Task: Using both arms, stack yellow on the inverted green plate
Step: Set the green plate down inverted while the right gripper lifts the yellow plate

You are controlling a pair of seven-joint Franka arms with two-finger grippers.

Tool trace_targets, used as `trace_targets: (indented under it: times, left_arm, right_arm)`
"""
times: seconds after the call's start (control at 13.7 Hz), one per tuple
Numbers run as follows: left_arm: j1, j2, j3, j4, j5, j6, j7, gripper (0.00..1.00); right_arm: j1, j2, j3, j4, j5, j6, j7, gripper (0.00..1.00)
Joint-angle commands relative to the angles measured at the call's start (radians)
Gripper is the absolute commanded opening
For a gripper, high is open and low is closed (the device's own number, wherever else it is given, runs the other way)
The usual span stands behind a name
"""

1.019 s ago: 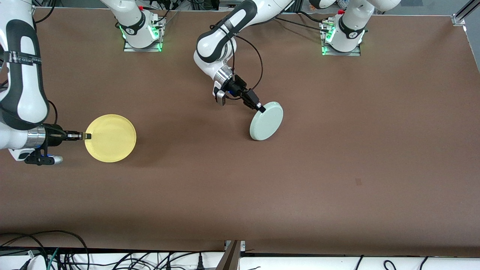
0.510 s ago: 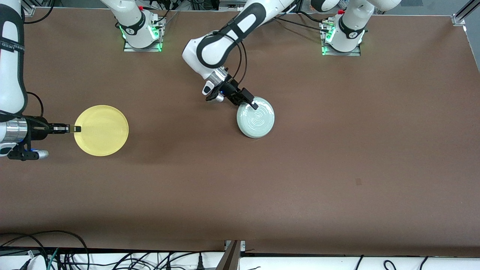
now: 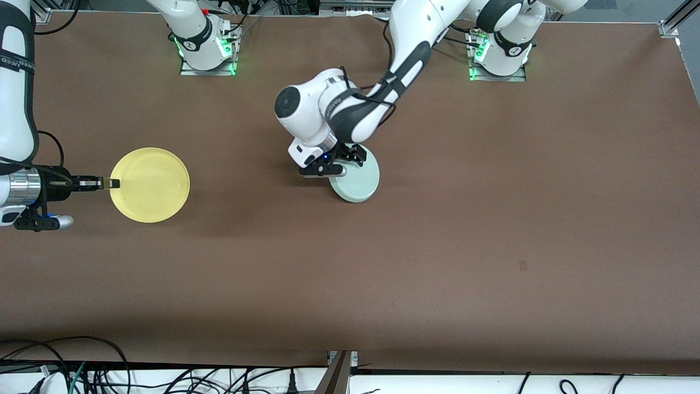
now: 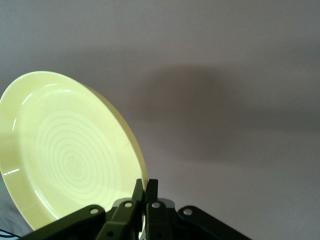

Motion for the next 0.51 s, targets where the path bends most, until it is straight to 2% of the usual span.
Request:
trace_targets:
  times: [0.0, 0.22, 0.44]
  left_arm:
    - [0.068, 0.002, -0.046, -0.001, -0.159, 0.079, -0.013, 1.00]
    - [0.112, -0.004, -0.061, 0.002, -0.225, 0.078, 0.024, 1.00]
    - [0.152, -0.108, -0.026, -0.018, -0.198, 0.003, 0.088, 1.00]
  right_arm:
    - [-0.001, 0.005, 0.003, -0.006, 0.012, -0.002, 0.002, 0.00]
    - [0.002, 0.008, 0.003, -0.008, 0.014, 0.001, 0.002, 0.00]
    - [0.037, 0.019, 0.003, -0.022, 0.021, 0.027, 0.013, 0.00]
